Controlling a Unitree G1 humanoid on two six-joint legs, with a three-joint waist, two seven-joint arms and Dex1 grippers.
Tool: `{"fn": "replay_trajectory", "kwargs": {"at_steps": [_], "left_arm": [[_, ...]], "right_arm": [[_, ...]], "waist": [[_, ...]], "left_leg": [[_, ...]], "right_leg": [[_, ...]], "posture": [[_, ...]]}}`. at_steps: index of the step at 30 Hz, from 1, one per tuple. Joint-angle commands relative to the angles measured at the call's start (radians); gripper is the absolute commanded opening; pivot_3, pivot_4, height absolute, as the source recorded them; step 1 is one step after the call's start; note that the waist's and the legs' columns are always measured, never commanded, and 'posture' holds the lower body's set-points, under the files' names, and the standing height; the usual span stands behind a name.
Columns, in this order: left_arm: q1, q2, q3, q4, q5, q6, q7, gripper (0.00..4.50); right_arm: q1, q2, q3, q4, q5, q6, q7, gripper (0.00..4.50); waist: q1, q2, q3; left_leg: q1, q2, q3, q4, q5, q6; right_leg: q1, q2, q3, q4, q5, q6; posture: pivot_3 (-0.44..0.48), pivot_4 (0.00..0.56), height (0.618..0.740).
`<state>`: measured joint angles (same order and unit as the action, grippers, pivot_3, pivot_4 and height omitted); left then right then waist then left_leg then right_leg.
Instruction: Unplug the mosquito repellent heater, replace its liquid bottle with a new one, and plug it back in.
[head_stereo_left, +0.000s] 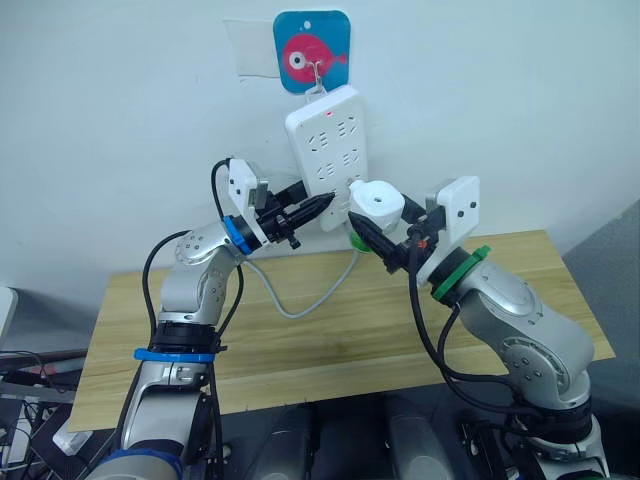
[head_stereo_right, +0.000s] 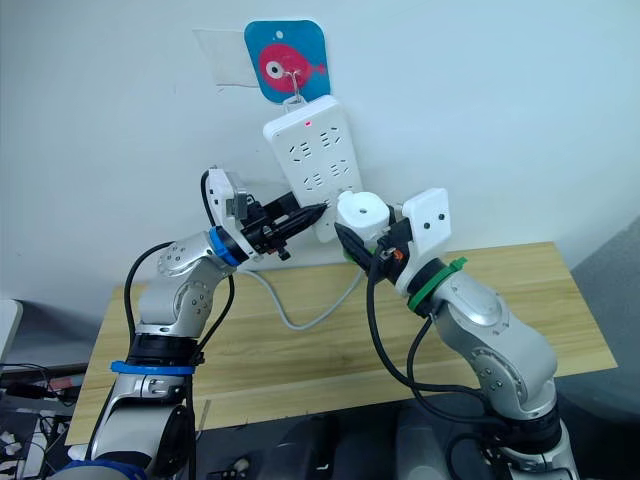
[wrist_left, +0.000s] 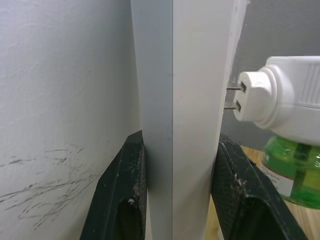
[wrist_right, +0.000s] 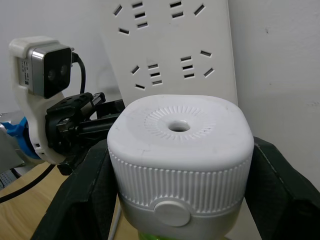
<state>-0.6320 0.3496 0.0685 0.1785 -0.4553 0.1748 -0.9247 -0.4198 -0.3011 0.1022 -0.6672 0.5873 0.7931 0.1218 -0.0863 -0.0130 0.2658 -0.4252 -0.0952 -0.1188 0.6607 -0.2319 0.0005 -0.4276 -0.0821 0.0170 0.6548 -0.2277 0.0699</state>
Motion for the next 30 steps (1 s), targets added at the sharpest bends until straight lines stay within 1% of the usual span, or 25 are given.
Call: {"fn": "replay_trajectory", "kwargs": {"at_steps": [1,16,23,30], "left_arm": [[0.007,0.006,-0.006,-0.063,-0.008,-0.001,-0.009,1.3],[0.005,0.003,-0.005,-0.068,-0.01,0.007,0.0,1.3],[0.002,0.003,-0.005,-0.066,-0.009,0.005,0.0,1.3],[0.005,0.004,-0.006,-0.068,-0.009,0.006,0.0,1.3]], "right_arm": [[-0.046,0.002,-0.003,0.021,-0.024,-0.034,0.038,3.04],[-0.048,0.009,-0.023,0.068,-0.059,-0.035,0.091,3.04],[-0.047,0.012,-0.005,0.08,-0.074,-0.042,0.108,3.04],[-0.051,0.033,-0.017,0.098,-0.093,-0.064,0.11,3.04]], "waist": [[0.0,0.0,0.0],[0.0,0.0,0.0],[0.0,0.0,0.0],[0.0,0.0,0.0]], "left_leg": [[0.0,0.0,0.0,0.0,0.0,0.0],[-0.002,0.0,0.008,0.0,0.0,0.0],[-0.003,0.0,0.008,0.0,0.0,0.0],[-0.003,0.0,0.008,0.0,0.0,0.0]], "right_leg": [[0.0,0.0,0.0,0.0,0.0,0.0],[-0.011,-0.004,0.002,0.007,0.0,0.0],[-0.012,-0.004,0.002,0.008,0.0,0.0],[-0.012,-0.004,0.002,0.008,0.0,0.0]], "posture": [[-0.172,0.219,0.74],[-0.165,0.228,0.74],[-0.164,0.231,0.74],[-0.163,0.235,0.74]]}}
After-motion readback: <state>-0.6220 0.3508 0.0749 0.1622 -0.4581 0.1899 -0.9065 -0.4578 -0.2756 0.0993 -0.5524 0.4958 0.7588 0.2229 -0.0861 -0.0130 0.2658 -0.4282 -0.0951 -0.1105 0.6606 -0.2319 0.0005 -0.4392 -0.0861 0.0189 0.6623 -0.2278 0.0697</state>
